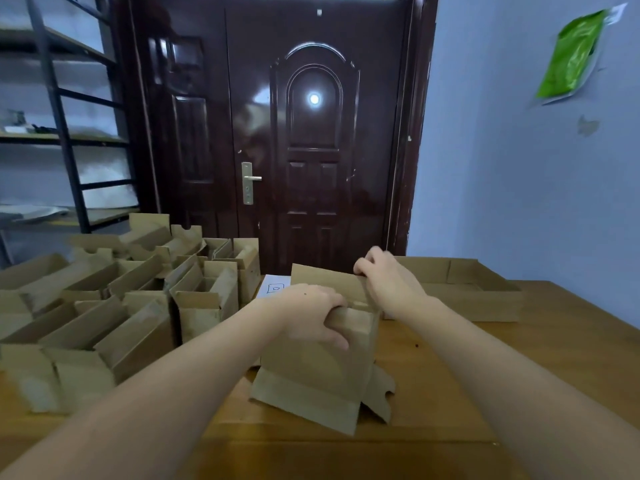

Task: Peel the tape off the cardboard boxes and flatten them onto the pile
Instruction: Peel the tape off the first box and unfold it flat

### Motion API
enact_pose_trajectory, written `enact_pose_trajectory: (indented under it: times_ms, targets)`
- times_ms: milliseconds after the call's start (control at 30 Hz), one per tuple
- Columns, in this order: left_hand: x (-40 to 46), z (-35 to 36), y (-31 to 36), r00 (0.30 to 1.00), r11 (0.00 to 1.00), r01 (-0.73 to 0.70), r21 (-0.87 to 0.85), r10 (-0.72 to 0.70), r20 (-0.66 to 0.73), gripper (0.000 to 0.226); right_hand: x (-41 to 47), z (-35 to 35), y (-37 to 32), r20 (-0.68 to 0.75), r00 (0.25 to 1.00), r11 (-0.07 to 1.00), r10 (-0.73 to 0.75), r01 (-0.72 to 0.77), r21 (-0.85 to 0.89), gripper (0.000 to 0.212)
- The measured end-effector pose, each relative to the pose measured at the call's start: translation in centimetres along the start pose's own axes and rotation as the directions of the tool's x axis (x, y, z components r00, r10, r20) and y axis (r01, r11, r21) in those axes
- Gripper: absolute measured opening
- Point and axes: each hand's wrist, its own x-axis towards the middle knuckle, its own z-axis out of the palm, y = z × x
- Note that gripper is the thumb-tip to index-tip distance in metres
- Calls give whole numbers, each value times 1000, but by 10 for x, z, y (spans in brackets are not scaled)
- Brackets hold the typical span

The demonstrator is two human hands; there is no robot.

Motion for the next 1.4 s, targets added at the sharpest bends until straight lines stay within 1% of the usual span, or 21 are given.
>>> enact_pose_trajectory:
  times_ms: [67,133,167,267,333,433,467,500,567,600,633,700,767,833,967,1033,1133,1233,1300,1333,1400]
  targets:
    - [3,1,3,997,999,-9,35,12,-79,71,0,-1,-9,-32,998,992,-59,55,-116,9]
    - [6,1,5,988,996,-26,90,39,-150,71,1,-1,-12,56,991,978,-118,126,-165,12]
    - [6,0,6,984,992,-37,121,58,-170,71,3,-1,-10,86,990,986,-114,123,-113,15]
    - [2,-1,6,976,980,-36,194,76,-202,68,9,-5,0,171,984,985,-57,27,172,35]
    - [-3,-4,4,969,977,-40,208,89,-229,62,13,-6,6,281,958,974,-58,-8,227,49]
    - [-9,-13,0,962,961,-62,271,129,-239,48,17,-6,9,401,914,973,-53,-44,228,70]
    - [-11,-15,-1,964,969,-52,243,112,-243,43,17,-6,9,429,902,970,-54,-53,235,75]
    - [-12,-18,-4,963,989,-36,143,73,-258,39,17,-6,7,454,889,971,-57,-57,233,78]
    - [-13,-27,-14,964,985,18,-170,-62,-257,38,16,-7,4,507,860,977,-62,-51,206,86]
    - [-13,-31,-22,966,961,46,-274,-113,-233,39,14,-7,3,537,841,979,-68,-49,200,91]
    - [-13,-33,-31,970,952,75,-297,-138,-198,37,13,-7,2,564,822,978,-78,-47,204,95]
    - [-16,-34,-44,988,969,123,-214,-140,-68,28,9,-5,0,600,794,978,-98,-33,204,100]
    - [-21,-27,-48,986,984,154,-90,-148,72,48,7,-3,0,623,775,983,-103,-15,182,100]
    - [-25,-19,-44,971,981,196,-14,-192,146,70,6,-1,0,647,755,986,-105,-5,166,101]
    - [-29,6,-50,901,938,341,-55,-310,304,99,9,9,-3,720,690,996,-69,2,93,101]
    - [-32,15,-55,869,914,397,-86,-344,355,106,11,12,-6,742,668,998,-54,20,54,101]
    - [-31,14,-54,865,912,406,-64,-360,349,107,15,11,-10,751,659,999,-42,45,16,98]
    - [-24,7,-52,870,900,431,-68,-395,294,103,16,10,-8,761,648,999,-29,28,14,86]
    - [-18,7,-49,875,871,471,-139,-440,203,85,15,11,-7,767,640,999,-45,16,46,77]
    - [-15,7,-46,871,861,486,-148,-466,154,76,14,11,-6,762,645,998,-57,8,67,77]
    - [-9,8,-41,877,877,479,-49,-474,85,57,10,7,-8,725,685,996,-69,4,91,69]
